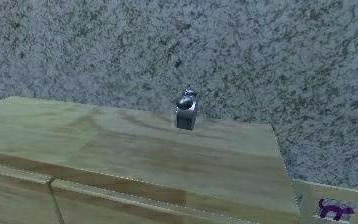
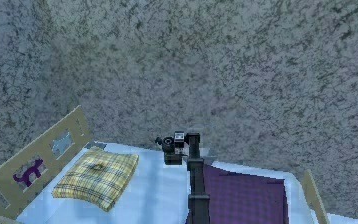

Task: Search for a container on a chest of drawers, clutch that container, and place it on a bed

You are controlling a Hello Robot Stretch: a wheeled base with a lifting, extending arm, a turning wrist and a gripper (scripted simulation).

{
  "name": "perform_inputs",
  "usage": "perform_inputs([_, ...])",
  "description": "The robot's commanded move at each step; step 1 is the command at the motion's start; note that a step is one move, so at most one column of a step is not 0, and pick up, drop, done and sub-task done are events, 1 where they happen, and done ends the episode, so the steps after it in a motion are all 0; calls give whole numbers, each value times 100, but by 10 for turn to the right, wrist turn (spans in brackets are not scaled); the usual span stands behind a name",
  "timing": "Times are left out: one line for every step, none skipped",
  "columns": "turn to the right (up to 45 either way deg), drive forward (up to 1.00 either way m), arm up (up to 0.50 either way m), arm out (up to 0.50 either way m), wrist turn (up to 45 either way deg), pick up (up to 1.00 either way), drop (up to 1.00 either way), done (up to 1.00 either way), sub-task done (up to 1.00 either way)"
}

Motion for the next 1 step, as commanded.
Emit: perform_inputs([0,0,0,0,0,0,0,100,0])
